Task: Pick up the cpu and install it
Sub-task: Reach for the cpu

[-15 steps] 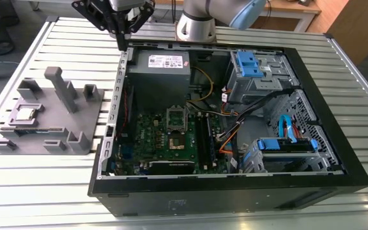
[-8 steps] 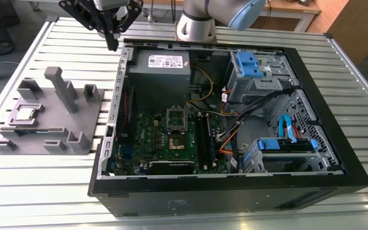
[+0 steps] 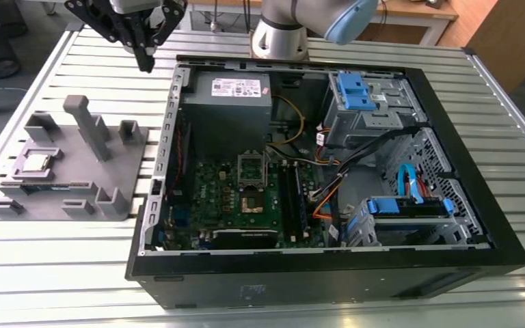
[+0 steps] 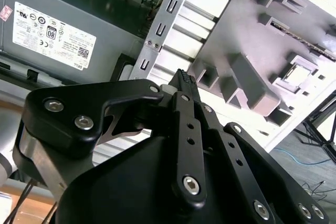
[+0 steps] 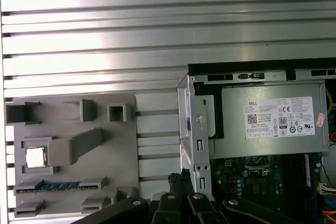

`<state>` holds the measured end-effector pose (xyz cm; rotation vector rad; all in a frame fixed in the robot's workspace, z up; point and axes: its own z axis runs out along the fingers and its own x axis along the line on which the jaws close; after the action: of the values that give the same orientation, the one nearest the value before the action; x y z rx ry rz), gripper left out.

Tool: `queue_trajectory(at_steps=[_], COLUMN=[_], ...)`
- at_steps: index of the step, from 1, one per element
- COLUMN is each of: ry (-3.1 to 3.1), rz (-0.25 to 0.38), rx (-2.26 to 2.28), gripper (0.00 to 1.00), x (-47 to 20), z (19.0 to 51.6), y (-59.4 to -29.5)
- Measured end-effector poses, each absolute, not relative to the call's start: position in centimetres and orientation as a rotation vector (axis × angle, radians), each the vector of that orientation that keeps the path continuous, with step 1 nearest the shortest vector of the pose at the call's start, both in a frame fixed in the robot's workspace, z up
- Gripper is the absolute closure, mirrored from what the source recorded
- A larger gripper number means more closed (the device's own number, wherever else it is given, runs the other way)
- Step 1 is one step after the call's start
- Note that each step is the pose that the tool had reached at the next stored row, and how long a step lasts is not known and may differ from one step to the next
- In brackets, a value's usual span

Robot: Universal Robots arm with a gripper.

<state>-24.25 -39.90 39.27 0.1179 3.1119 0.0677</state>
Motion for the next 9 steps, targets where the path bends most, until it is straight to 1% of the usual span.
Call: queue_trajectory(at_steps=[9], ry=[3.112], rz=[0.068], rx=[0.118], gripper=[0.89], x=[-25.9], z=[39.2], y=[-39.9])
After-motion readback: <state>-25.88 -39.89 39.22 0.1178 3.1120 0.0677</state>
